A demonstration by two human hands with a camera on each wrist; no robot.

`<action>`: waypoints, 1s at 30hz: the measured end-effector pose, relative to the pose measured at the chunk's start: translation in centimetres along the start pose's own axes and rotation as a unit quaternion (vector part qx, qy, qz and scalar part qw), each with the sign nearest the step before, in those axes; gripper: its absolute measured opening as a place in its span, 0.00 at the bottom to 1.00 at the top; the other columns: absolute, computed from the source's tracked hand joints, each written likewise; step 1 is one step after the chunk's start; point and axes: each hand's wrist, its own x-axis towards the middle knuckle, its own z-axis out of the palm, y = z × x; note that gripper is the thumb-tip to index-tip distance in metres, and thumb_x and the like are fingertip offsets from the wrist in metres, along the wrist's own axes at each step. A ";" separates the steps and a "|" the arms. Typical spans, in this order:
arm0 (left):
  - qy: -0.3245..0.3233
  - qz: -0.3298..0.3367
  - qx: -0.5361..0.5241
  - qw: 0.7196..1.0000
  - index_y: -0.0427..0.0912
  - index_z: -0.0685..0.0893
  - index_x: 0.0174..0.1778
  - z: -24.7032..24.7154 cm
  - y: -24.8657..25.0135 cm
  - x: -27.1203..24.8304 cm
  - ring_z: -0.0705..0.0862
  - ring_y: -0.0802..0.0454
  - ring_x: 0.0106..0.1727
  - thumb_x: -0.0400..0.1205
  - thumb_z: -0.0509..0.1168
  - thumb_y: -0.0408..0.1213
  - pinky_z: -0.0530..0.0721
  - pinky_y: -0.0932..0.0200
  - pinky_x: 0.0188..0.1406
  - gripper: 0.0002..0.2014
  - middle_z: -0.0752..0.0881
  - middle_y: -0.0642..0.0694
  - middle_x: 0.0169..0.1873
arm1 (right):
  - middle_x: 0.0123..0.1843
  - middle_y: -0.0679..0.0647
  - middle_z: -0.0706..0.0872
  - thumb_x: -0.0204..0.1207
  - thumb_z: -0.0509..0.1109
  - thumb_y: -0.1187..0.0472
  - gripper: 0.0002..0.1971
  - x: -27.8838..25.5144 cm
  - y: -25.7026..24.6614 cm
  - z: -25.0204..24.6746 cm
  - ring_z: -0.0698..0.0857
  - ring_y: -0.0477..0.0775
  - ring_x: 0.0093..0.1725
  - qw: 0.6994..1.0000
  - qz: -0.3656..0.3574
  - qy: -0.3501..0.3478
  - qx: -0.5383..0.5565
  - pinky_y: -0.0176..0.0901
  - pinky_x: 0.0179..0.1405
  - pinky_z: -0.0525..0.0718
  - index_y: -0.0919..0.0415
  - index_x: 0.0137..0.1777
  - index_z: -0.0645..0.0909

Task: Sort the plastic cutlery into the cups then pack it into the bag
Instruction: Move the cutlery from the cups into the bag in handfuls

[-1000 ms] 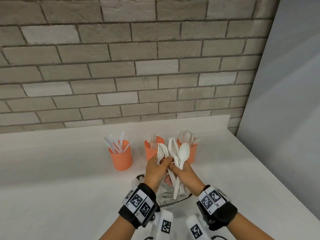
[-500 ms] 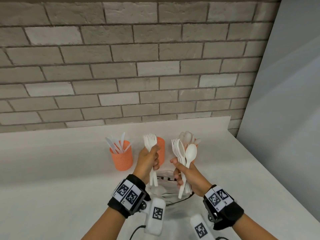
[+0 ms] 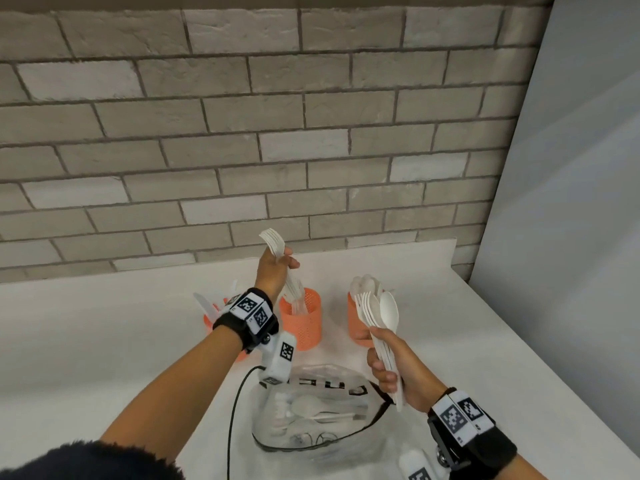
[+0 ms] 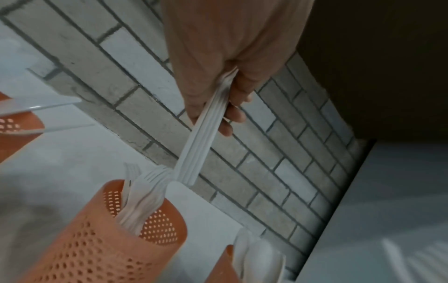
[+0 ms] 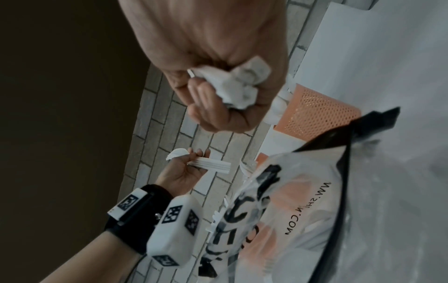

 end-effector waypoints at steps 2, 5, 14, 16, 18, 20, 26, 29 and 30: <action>-0.010 0.010 0.024 1.000 0.46 0.73 0.37 1.0 -1.1 1.0 0.81 0.47 0.41 0.80 0.53 0.22 0.77 0.57 0.45 0.14 0.82 0.44 0.32 | 0.21 0.50 0.68 0.81 0.56 0.53 0.13 0.2 -0.2 -0.7 0.60 0.42 0.13 1.000 0.007 -0.004 0.012 0.28 0.12 0.57 0.60 0.56 0.77; -0.022 0.004 0.041 0.999 0.46 0.75 0.36 2.3 -3.3 1.9 0.81 0.44 0.46 0.80 0.55 0.21 0.76 0.57 0.49 0.15 0.82 0.45 0.32 | 0.21 0.50 0.68 0.82 0.54 0.53 0.15 0.4 -0.6 -1.6 0.60 0.42 0.13 0.999 0.011 -0.013 0.028 0.28 0.11 0.57 0.61 0.57 0.77; -0.068 -0.028 0.147 0.986 0.43 0.72 0.55 3.5 -8.1 1.6 0.80 0.43 0.47 0.76 0.64 0.23 0.81 0.53 0.49 0.16 0.80 0.41 0.45 | 0.23 0.51 0.71 0.84 0.51 0.53 0.18 2.0 -0.4 -3.0 0.62 0.42 0.14 0.999 0.015 -0.016 0.025 0.30 0.13 0.61 0.62 0.62 0.76; -0.066 -0.028 0.168 0.983 0.45 0.69 0.59 3.8 -8.2 1.3 0.80 0.43 0.44 0.76 0.67 0.25 0.82 0.50 0.48 0.20 0.79 0.45 0.41 | 0.23 0.52 0.71 0.84 0.50 0.54 0.18 2.3 -0.3 -3.0 0.62 0.42 0.14 0.999 0.016 -0.017 0.024 0.30 0.13 0.61 0.62 0.62 0.76; -0.061 -0.009 0.184 0.981 0.42 0.69 0.63 4.0 -8.1 1.3 0.80 0.43 0.42 0.75 0.66 0.24 0.81 0.51 0.46 0.23 0.78 0.48 0.36 | 0.23 0.52 0.72 0.84 0.50 0.54 0.18 2.5 -0.3 -2.9 0.62 0.42 0.14 0.999 0.015 -0.020 0.026 0.31 0.13 0.61 0.62 0.62 0.76; -0.058 0.013 0.220 0.974 0.40 0.73 0.64 4.2 -7.8 1.4 0.81 0.42 0.47 0.75 0.65 0.23 0.81 0.54 0.49 0.21 0.81 0.43 0.43 | 0.23 0.52 0.73 0.84 0.50 0.54 0.18 2.7 -0.3 -2.8 0.62 0.43 0.14 0.999 0.014 -0.026 0.031 0.31 0.13 0.61 0.61 0.62 0.77; 0.010 0.099 0.235 0.967 0.37 0.83 0.58 4.9 -4.9 0.5 0.80 0.49 0.54 0.82 0.59 0.28 0.71 0.70 0.50 0.11 0.80 0.43 0.61 | 0.23 0.52 0.74 0.84 0.48 0.54 0.19 2.7 -0.5 -2.3 0.62 0.42 0.14 0.997 0.005 -0.052 0.049 0.31 0.13 0.61 0.59 0.64 0.77; 0.000 0.083 0.139 0.987 0.39 0.85 0.51 4.8 -2.2 -1.2 0.81 0.54 0.50 0.83 0.58 0.28 0.75 0.74 0.42 0.11 0.85 0.45 0.52 | 0.23 0.52 0.73 0.84 0.48 0.52 0.20 2.8 -0.5 -2.0 0.62 0.42 0.14 0.994 0.003 -0.069 0.088 0.31 0.12 0.62 0.59 0.65 0.76; -0.025 0.066 0.113 0.991 0.40 0.86 0.49 4.7 -1.5 -1.9 0.82 0.53 0.48 0.82 0.59 0.29 0.78 0.73 0.42 0.10 0.87 0.46 0.47 | 0.23 0.52 0.72 0.84 0.49 0.52 0.21 2.8 -0.5 -1.9 0.62 0.42 0.14 0.991 0.005 -0.077 0.106 0.31 0.11 0.63 0.59 0.66 0.76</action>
